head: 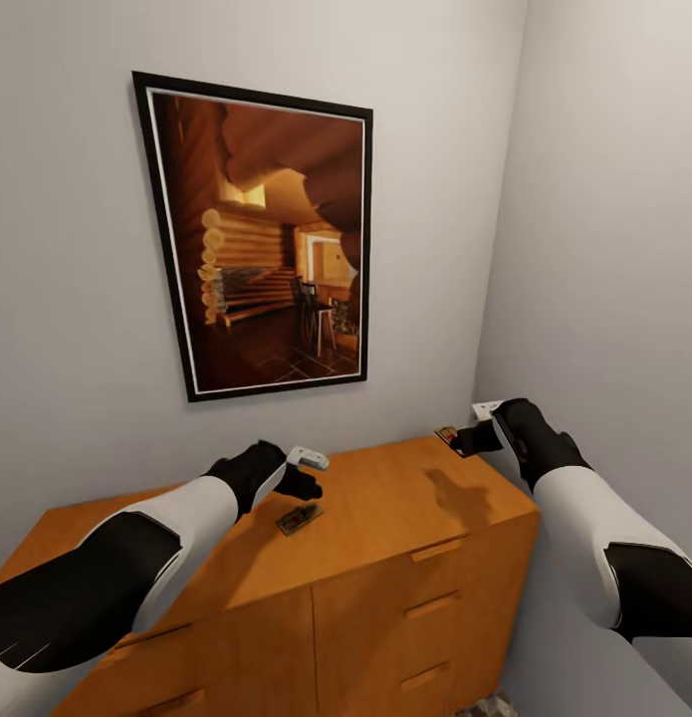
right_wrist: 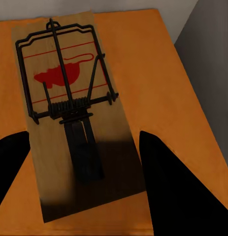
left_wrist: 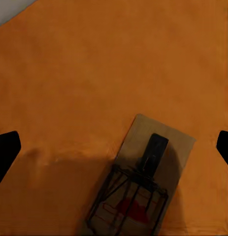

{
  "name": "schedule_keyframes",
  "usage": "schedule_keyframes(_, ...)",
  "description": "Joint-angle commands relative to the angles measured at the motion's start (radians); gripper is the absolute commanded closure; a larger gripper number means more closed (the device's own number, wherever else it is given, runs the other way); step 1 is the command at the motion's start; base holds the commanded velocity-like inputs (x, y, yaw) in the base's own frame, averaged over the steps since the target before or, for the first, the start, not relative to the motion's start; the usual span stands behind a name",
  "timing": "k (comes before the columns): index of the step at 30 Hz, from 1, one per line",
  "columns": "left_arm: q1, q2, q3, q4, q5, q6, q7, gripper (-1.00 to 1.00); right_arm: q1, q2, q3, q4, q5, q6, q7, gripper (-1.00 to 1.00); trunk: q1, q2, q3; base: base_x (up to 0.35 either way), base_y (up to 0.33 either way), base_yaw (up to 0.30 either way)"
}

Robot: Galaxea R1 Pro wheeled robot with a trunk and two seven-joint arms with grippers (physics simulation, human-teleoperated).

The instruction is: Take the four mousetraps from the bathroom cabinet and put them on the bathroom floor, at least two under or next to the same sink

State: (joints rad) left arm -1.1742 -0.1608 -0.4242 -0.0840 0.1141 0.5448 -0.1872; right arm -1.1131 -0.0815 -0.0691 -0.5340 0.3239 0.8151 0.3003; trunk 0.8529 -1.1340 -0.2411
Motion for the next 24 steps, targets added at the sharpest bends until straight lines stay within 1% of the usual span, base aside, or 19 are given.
schedule_keyframes(1, -0.001, 0.0, -0.009, -0.002, 0.01, 0.005, 0.0, -1.0, -0.001, 0.0, -0.005, -0.001, 0.01, 0.003, 0.009, 1.0, 0.0, -0.001, -0.001, -0.216, -0.043, 0.0)
schedule_keyframes(6, -0.001, -0.001, -0.008, -0.003, 0.01, 0.004, 0.0, -1.0, -0.001, 0.0, -0.005, -0.001, 0.01, 0.003, 0.008, 1.0, 0.0, -0.001, -0.001, -0.115, -0.026, 0.0)
schedule_keyframes(14, -0.001, 0.002, -0.009, -0.003, 0.009, 0.002, 0.0, -1.0, -0.001, -0.001, -0.005, -0.001, 0.01, 0.003, 0.009, 1.0, 0.0, -0.001, -0.001, -0.021, -0.005, 0.0)
schedule_keyframes(19, -0.001, 0.003, -0.01, -0.003, 0.008, -0.029, -0.005, -1.0, -0.001, -0.001, -0.005, -0.001, 0.01, 0.003, 0.008, 1.0, 0.0, -0.001, -0.001, -0.003, -0.001, 0.0)
schedule_keyframes(24, -0.001, 0.004, -0.01, 0.0, 0.008, -0.045, -0.008, -1.0, -0.001, -0.002, -0.005, 0.0, 0.01, 0.002, 0.008, 1.0, 0.0, -0.001, -0.001, 0.0, 0.0, 0.0)
